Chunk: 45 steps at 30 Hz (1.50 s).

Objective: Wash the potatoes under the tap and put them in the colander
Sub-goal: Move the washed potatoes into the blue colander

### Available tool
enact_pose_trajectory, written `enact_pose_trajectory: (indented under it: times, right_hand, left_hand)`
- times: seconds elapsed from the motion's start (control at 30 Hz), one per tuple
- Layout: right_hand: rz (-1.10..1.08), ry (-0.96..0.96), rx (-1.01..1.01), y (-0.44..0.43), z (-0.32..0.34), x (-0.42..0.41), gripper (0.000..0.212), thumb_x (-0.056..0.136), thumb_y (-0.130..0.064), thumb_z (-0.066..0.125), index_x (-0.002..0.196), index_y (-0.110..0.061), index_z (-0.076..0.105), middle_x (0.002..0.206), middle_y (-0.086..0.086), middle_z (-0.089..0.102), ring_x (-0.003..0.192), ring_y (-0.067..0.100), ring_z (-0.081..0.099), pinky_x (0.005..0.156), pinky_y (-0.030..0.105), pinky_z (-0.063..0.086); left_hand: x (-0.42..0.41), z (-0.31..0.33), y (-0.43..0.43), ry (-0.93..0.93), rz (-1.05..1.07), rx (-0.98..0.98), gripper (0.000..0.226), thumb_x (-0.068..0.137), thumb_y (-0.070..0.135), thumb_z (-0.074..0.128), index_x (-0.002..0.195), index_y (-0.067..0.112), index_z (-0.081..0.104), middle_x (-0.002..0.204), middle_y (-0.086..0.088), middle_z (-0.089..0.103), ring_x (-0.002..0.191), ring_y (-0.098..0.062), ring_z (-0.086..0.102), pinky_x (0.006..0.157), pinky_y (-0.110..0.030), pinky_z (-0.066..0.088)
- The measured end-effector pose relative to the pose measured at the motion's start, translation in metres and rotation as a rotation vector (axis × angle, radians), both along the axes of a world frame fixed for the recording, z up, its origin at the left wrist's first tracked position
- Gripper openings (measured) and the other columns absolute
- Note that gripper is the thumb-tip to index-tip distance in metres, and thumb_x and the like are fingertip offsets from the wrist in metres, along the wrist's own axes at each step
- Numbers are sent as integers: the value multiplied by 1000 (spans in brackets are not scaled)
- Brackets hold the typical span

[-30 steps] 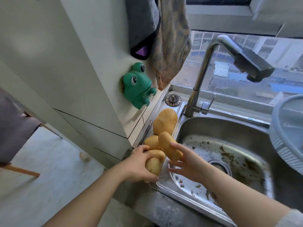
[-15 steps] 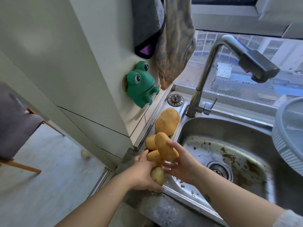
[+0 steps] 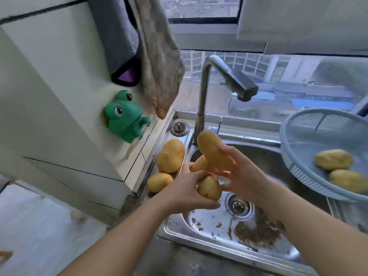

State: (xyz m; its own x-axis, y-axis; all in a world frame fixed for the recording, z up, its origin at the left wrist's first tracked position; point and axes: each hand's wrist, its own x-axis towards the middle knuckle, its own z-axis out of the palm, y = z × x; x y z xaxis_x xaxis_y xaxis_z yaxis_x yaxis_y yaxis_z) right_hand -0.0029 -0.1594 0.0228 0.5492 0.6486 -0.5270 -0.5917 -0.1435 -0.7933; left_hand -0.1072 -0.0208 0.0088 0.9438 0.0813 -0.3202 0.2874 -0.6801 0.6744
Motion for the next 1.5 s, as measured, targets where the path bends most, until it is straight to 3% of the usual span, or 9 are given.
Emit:
enact_pose_trajectory:
  times: [0.13, 0.33, 0.43, 0.6, 0.73, 0.93, 1.07, 1.23, 1.5]
  right_hand:
    - [-234, -11, 77, -56, 19, 27, 36, 68, -49, 68, 85, -18, 75, 82, 1, 68, 77, 15, 64, 70, 34, 51]
    - [-607, 4, 145, -139, 35, 63, 54, 63, -46, 73, 103, -11, 65, 90, 9, 67, 80, 21, 66, 63, 35, 58]
    - [-708, -57, 67, -173, 40, 84, 66, 62, -49, 72, 116, -12, 62, 107, 13, 64, 89, 24, 66, 60, 39, 58]
    - [-728, -260, -282, -218, 37, 133, 36, 84, -47, 65, 104, -18, 66, 90, 4, 66, 83, 17, 63, 77, 47, 57]
    - [-671, -374, -580, -240, 11, 174, 58, 74, -55, 73, 119, -21, 59, 113, 3, 63, 102, 25, 60, 83, 51, 57]
    - [-792, -266, -659, -251, -26, 212, 81, 66, -62, 75, 132, -23, 49, 126, 5, 54, 109, 28, 54, 80, 46, 57]
    - [-835, -310, -784, -261, -49, 230, 110, 33, -81, 59, 129, -27, 51, 128, 6, 55, 121, 33, 50, 97, 55, 47]
    - [-785, -451, -981, -254, -49, 229, 60, 86, -43, 66, 139, -22, 47, 142, 15, 41, 127, 31, 42, 105, 41, 39]
    - [-586, -712, -1023, -247, -40, 214, 41, 89, -26, 66, 129, -19, 58, 133, 11, 52, 123, 29, 49, 102, 37, 40]
  left_hand:
    - [61, 19, -48, -157, -98, -71, 68, 69, 45, 82, 129, 33, 53, 133, 4, 36, 115, -11, 49, 102, -30, 46]
    - [134, 42, -127, -239, -290, -96, 72, 70, 40, 83, 133, 25, 54, 131, 3, 45, 116, -11, 50, 102, -29, 45]
    - [170, 48, -157, -223, -324, -175, 63, 68, 38, 85, 124, 21, 61, 124, -2, 53, 109, -16, 57, 96, -34, 51]
    - [247, 27, -192, -192, -240, -129, 46, 70, 27, 83, 109, 11, 63, 103, -15, 67, 92, -28, 67, 84, -45, 57]
    - [301, -5, -212, -140, -190, 19, 58, 75, 30, 80, 124, 13, 53, 121, -15, 57, 107, -27, 59, 93, -40, 53]
    - [355, -38, -235, -126, -150, 126, 61, 82, 29, 75, 131, 11, 42, 126, -13, 50, 110, -27, 55, 90, -36, 48]
    - [371, -47, -247, -95, -229, 138, 63, 88, 21, 67, 143, 11, 37, 136, -14, 48, 118, -27, 53, 93, -33, 45]
    - [365, -45, -244, -37, -373, 204, 63, 92, 22, 62, 148, 15, 33, 145, -14, 41, 130, -28, 44, 103, -35, 39]
    - [338, -23, -224, -140, -429, 208, 44, 93, 18, 60, 136, 15, 50, 139, -10, 49, 126, -26, 48, 103, -35, 38]
